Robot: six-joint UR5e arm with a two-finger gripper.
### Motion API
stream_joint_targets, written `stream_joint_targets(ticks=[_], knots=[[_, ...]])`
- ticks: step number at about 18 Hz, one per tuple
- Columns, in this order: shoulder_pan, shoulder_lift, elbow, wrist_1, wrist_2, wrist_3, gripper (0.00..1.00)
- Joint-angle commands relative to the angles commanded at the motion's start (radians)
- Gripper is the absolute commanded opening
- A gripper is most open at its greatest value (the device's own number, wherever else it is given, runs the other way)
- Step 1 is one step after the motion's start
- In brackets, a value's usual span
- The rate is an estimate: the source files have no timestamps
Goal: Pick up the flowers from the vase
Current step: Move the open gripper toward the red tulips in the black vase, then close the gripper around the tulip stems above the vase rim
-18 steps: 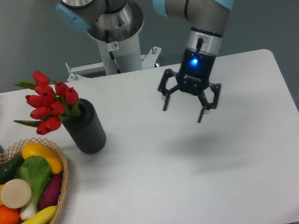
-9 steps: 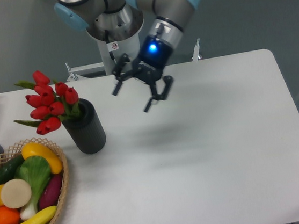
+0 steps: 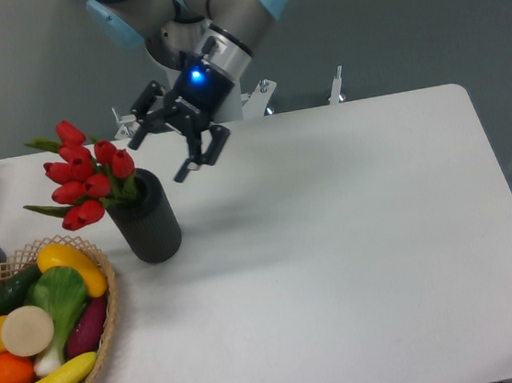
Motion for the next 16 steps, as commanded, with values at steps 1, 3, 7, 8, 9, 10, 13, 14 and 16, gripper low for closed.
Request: stream_joint_targets(ticks=[1, 3, 7, 8, 9, 10, 13, 14, 16], knots=[[0.000, -0.003, 0.000, 0.000, 0.000, 0.003, 1.00], [-0.008, -0.011, -0.005, 0.000, 0.002, 0.015, 1.00], [-0.043, -0.052, 0.000, 0.012, 0.002, 0.015, 1.00], [-0.046, -0.070, 0.011, 0.012, 0.002, 0.015, 1.00], [-0.054, -0.087, 0.020, 0.012, 0.002, 0.015, 1.00], [-0.063, -0.103, 0.031, 0.014, 0.002, 0.015, 1.00], [-0.097, -0.141, 0.060, 0.014, 0.002, 0.014, 1.00], [-0.104, -0.147, 0.067, 0.014, 0.002, 0.014, 1.00], [-0.107, -0.150, 0.084, 0.014, 0.002, 0.014, 0.78]])
